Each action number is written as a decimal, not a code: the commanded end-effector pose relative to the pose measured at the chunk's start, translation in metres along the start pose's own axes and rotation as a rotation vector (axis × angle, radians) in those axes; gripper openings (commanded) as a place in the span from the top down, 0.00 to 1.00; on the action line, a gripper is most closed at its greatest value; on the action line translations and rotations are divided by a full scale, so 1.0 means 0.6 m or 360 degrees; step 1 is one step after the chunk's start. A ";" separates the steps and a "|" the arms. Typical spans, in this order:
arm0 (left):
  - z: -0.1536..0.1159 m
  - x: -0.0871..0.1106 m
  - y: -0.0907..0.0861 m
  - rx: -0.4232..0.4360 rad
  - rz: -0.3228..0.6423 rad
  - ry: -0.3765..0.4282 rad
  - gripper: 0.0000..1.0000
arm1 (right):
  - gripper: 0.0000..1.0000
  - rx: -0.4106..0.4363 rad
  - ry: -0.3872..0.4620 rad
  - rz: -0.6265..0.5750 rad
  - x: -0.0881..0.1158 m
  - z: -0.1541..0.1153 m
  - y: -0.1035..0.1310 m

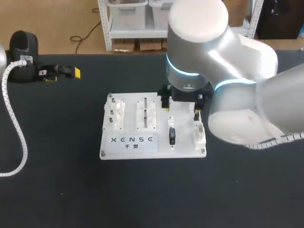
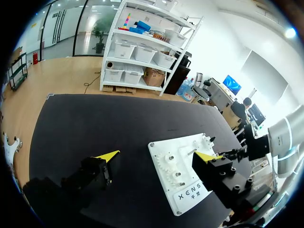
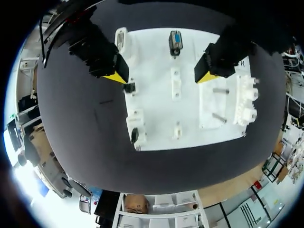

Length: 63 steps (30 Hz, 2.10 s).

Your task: Insert the USB connector, Ethernet cable, and multi-pin plug into their matching sockets one by one.

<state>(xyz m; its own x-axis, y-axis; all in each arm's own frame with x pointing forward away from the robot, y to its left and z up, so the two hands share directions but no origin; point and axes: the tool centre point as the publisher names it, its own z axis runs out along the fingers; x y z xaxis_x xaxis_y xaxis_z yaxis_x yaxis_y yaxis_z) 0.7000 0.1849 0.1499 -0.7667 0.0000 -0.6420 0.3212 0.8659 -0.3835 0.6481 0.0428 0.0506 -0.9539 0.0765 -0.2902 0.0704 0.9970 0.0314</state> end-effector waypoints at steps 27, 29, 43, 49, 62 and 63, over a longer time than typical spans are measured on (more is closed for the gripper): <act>0.000 0.000 0.000 0.0000 0.0000 0.0000 0.00 | 0.64 0.0024 0.0163 -0.0093 0.101 0.033 0.049; 0.000 0.000 0.000 0.0000 0.0000 0.0000 0.00 | 0.67 0.0029 0.0172 -0.0094 0.101 0.037 0.051; 0.000 0.000 0.000 0.0000 0.0000 0.0000 0.00 | 1.00 0.0024 0.0158 -0.0119 0.101 0.037 0.037; 0.000 0.000 0.000 0.0000 0.0000 0.0000 0.00 | 1.00 -0.0025 0.0102 -0.0125 0.097 0.027 0.026; 0.000 0.000 0.000 0.0000 0.0000 0.0000 0.00 | 1.00 -0.0079 0.0002 -0.0121 0.068 -0.015 0.009; 0.000 0.000 0.000 0.0000 0.0000 0.0000 0.00 | 1.00 -0.0081 -0.0005 -0.0121 0.066 -0.020 0.005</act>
<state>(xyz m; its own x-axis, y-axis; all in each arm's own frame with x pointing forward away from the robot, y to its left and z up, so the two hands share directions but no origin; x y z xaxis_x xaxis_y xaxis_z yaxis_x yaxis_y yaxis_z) 0.7000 0.1849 0.1499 -0.7667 0.0000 -0.6420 0.3212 0.8659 -0.3835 0.6130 0.0578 0.0441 -0.9616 -0.0033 -0.2746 -0.0169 0.9987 0.0474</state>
